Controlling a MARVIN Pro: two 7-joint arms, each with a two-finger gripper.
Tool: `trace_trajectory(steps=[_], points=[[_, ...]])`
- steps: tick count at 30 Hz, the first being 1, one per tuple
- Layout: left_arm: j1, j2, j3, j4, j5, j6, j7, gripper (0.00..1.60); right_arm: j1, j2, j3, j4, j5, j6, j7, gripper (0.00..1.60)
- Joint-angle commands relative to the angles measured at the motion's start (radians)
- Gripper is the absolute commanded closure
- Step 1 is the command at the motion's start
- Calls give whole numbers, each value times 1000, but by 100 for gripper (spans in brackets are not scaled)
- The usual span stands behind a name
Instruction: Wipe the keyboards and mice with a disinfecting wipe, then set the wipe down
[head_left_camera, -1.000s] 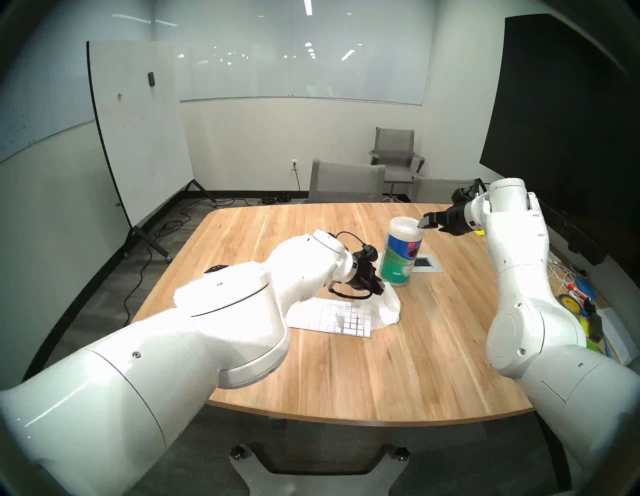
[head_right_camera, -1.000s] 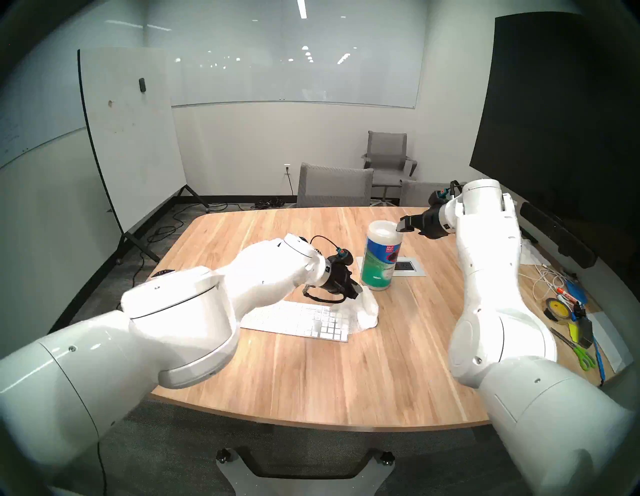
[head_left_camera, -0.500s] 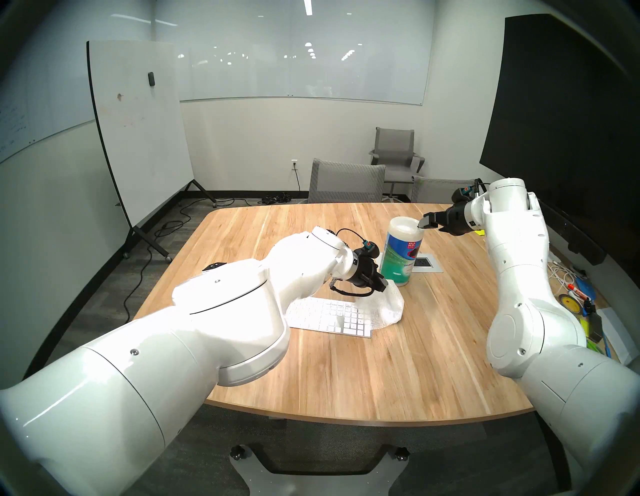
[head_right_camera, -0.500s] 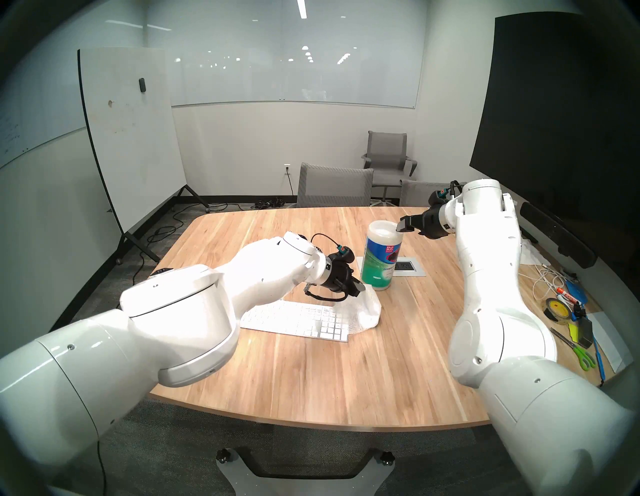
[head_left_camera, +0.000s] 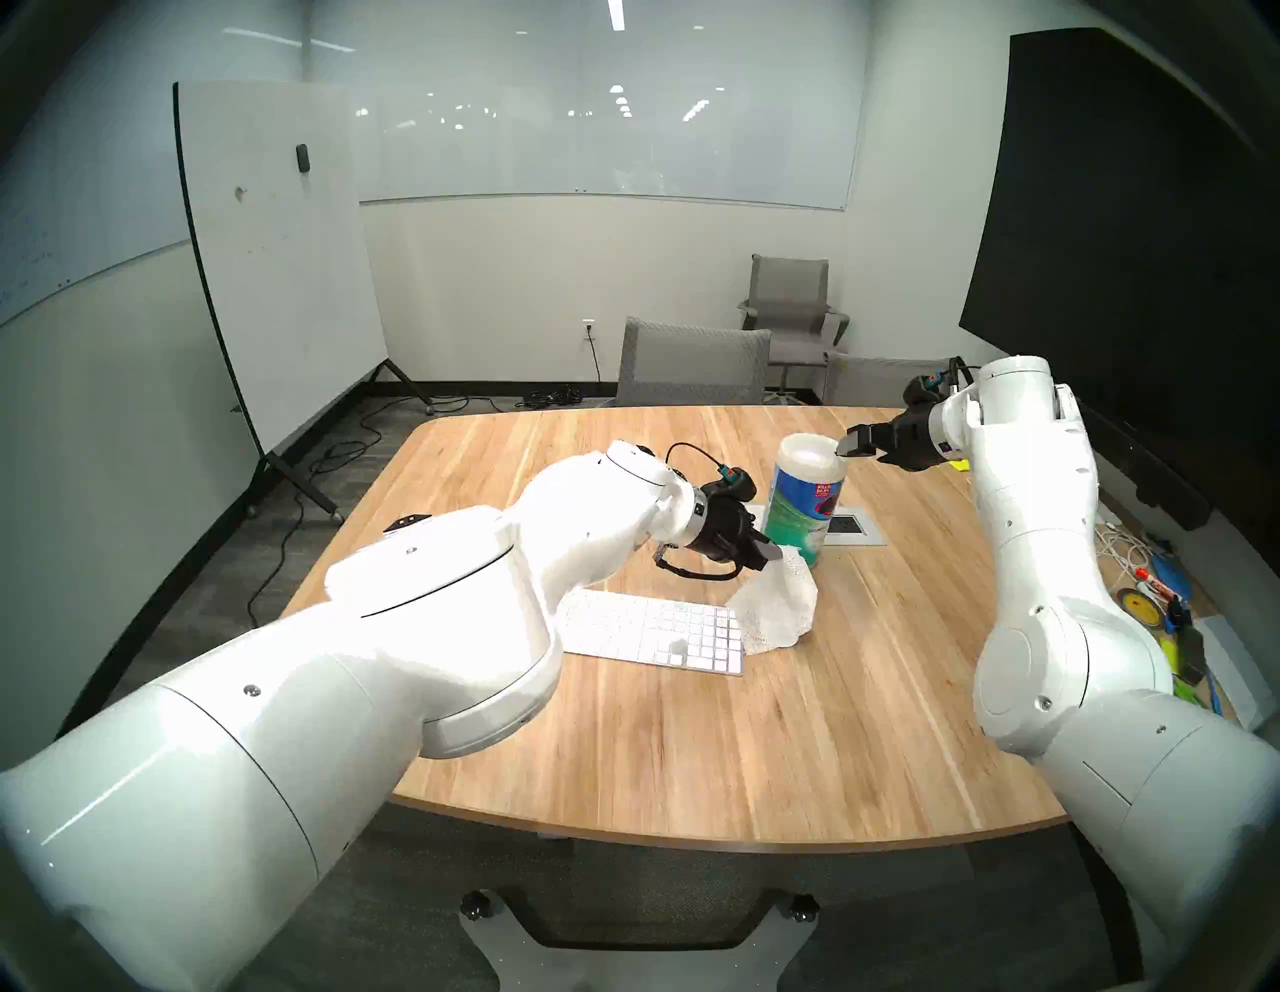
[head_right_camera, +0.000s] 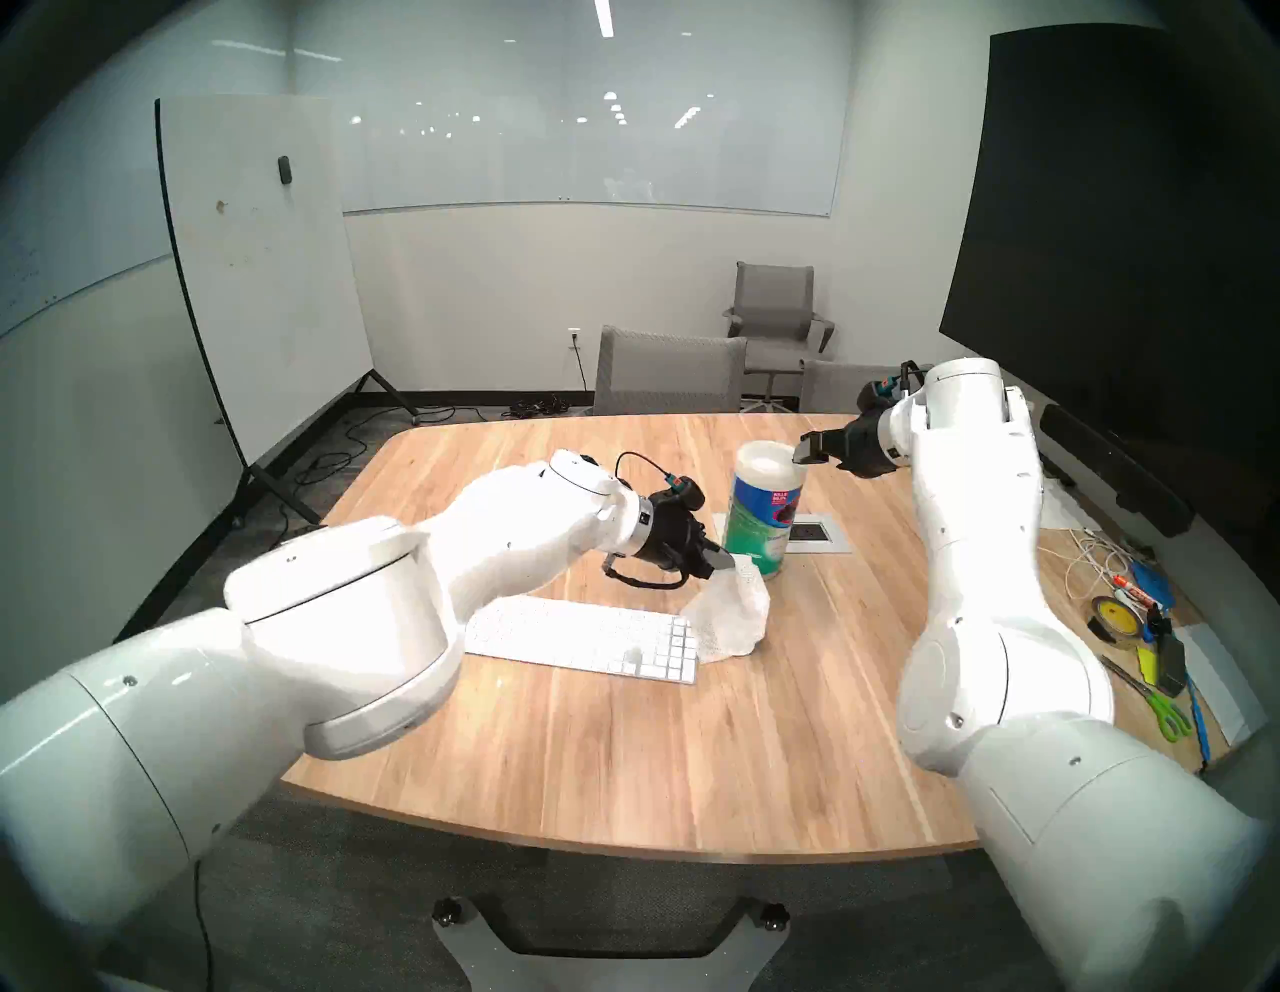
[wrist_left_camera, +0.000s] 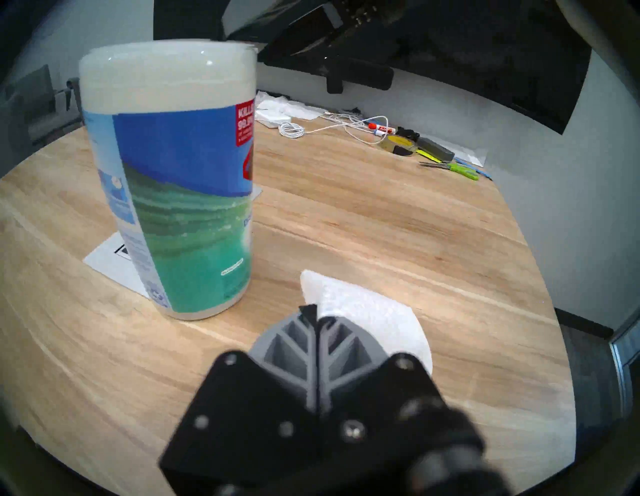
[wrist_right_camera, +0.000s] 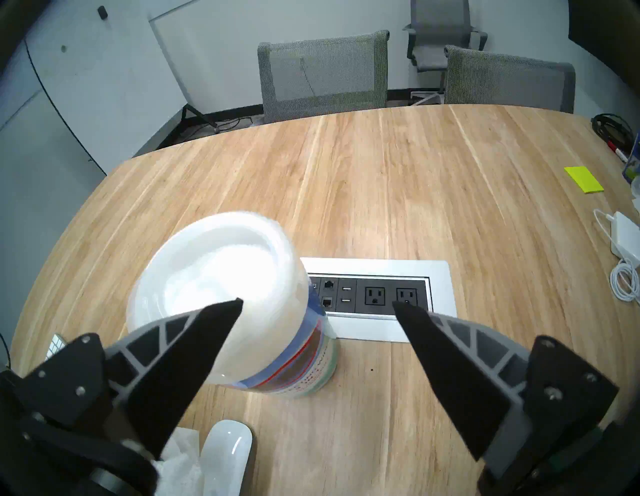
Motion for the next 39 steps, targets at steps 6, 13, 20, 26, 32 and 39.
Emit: trace_trajectory(steps=[6,13,20,26,32,39], points=[[-16,47,-23,-37,-17,-155,-174,160,24,0,1,-22,4,-2,7,0],[1,94,-46,-83,-31,-250,-233,160,24,0,1,-23,4,-2,7,0],[10,161,-76,-130,-50,-302,-279,160,24,0,1,-21,4,-2,7,0],[37,224,-97,-207,-66,-325,-319,160,24,0,1,-21,4,-2,6,0],[63,273,-107,-289,-71,-322,-330,160,24,0,2,-20,4,-2,6,0],[87,333,-115,-395,-62,-318,-272,160,24,0,1,-21,4,-2,6,0]])
